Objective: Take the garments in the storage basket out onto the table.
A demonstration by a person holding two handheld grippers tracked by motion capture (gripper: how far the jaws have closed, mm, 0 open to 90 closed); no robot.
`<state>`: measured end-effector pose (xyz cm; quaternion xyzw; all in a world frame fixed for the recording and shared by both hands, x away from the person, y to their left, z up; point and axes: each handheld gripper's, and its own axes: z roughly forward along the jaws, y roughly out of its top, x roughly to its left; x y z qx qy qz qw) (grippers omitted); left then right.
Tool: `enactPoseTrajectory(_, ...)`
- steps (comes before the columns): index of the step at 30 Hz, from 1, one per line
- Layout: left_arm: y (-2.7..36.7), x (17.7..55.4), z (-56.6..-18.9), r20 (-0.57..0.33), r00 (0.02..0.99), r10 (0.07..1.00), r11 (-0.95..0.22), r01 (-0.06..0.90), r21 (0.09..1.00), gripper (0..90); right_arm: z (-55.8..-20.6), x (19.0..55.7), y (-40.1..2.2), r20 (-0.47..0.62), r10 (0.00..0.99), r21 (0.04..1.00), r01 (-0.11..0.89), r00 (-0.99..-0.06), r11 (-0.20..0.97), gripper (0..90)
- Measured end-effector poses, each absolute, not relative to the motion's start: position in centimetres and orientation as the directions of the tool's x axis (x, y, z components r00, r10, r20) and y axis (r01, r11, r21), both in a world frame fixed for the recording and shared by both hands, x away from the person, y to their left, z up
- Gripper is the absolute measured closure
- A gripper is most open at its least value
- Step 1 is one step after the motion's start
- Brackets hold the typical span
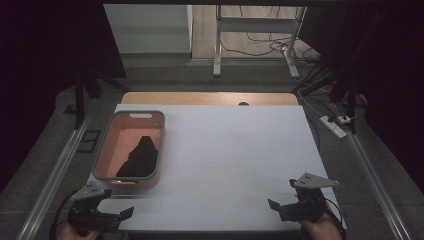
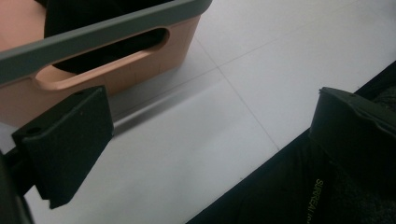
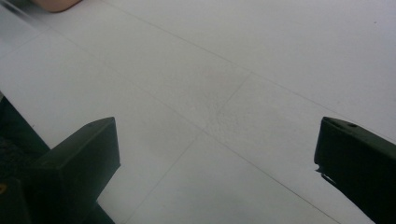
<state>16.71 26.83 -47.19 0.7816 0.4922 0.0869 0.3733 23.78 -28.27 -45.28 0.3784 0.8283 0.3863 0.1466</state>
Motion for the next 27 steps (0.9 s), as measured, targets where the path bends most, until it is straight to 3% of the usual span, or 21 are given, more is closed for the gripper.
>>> enactPoseTrajectory(27, 26.8, 16.71, -46.91, -0.259, 0.53, 0.807, -0.233, 0.69, 0.686, 0.0, -45.49, 24.06, -27.79, 0.047, 0.716, 0.71, 0.527, -0.697, 0.466, 0.0)
